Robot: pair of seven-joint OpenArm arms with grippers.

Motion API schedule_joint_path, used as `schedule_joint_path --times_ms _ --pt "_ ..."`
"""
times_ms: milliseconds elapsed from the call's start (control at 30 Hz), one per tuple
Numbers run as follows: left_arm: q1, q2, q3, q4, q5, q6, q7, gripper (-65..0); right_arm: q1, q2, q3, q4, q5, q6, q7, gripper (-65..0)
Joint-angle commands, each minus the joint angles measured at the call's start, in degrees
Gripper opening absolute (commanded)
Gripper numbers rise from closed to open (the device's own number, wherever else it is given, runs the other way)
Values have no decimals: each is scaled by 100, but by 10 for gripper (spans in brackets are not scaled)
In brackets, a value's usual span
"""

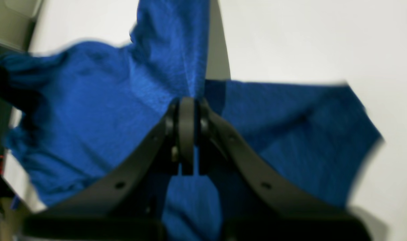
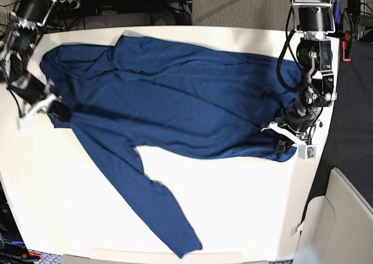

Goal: Fold the T-shirt properly
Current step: 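Fold the grasped side edges inward toward the shirt's middle with both grippers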

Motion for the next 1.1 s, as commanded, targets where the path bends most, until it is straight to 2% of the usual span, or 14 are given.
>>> schedule_joint_path --times_ms 0,133,300,467,933,1067 --pt "-7 -115 -173 152 -28 -12 -159 -646 -4 125 189 154 224 29 -95 -648" --pt "231 -132 -542 319 -28 -12 -132 -646 -487 196 575 409 549 29 -263 -648" --pt "530 -141 -779 425 -28 -12 -124 -646 -936 336 654 690 865 29 -254 -648" --pt "811 -141 -788 451 -28 -12 -124 -646 -1103 345 734 778 856 29 -271 -648" --pt "1787 -150 -797 1524 -28 -12 -124 -645 -1630 398 760 1209 1015 29 -280 -648" --pt "1787 -150 -797 1471 -19 -12 -124 -645 -1516 389 742 1209 777 -6 10 -643"
